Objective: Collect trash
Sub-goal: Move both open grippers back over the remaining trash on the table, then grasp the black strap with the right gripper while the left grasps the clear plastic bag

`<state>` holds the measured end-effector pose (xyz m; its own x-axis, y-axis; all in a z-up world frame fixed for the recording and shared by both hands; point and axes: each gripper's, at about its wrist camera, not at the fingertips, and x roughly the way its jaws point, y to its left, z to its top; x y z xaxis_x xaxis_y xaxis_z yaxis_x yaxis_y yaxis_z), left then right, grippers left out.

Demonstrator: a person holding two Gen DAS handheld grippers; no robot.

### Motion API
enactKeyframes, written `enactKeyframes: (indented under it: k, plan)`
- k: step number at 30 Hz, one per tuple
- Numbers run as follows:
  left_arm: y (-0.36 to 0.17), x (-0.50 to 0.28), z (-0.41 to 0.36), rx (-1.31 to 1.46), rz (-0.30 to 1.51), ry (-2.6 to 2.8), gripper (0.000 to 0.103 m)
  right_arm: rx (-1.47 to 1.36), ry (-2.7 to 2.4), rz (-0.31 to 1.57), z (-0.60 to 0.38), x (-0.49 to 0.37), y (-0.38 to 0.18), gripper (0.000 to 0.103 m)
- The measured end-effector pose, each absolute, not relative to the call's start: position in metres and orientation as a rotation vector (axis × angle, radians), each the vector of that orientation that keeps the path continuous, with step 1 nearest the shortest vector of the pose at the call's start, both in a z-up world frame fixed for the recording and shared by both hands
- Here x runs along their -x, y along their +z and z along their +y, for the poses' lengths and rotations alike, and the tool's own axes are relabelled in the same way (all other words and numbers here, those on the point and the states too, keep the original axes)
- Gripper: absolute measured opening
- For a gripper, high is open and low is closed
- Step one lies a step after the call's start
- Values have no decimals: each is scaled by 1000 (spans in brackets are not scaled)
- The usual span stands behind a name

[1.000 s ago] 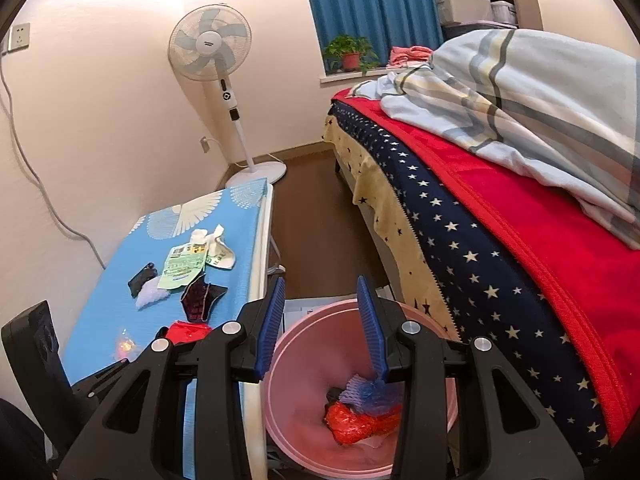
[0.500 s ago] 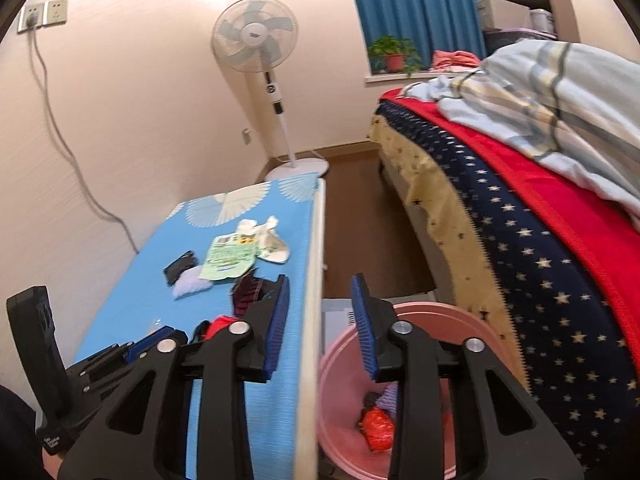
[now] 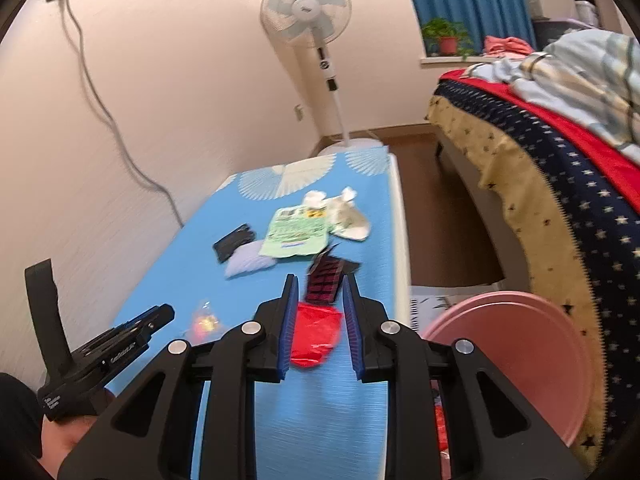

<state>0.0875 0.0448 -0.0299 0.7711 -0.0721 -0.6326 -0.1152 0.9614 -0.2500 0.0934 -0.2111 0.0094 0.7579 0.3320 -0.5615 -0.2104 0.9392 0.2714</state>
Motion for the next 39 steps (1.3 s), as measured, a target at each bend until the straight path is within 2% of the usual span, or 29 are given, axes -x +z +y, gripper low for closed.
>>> enactKeyframes:
  k: [9,11,13,21,22,26,35,36,37,39]
  plan:
    - [-56,-109,71,368,743,61,21,-174,390,693,-169,-101,-15,23]
    - [-61,-114,71,370,751,55,30,-170,401,705,-163,-102,-21,23]
    - [-65,-118,68,359,758,50,34,-169,410,716,-159,-103,-25,23]
    - [-80,-130,67,359,820,47,34,-136,451,752,-137,-109,-39,25]
    - [-82,-131,68,365,827,42,34,-126,454,759,-134,-110,-42,25]
    - [-82,-130,74,369,830,56,19,-102,460,794,-121,-114,-54,25]
    - [-72,-121,91,379,804,133,11,-19,447,843,-100,-116,-73,23]
    - [-71,-121,92,378,799,138,11,-12,448,841,-99,-115,-73,19]
    - [-70,-120,93,377,795,141,11,-4,449,840,-98,-115,-73,8]
    - [-67,-120,93,372,786,146,11,6,455,832,-97,-113,-71,4]
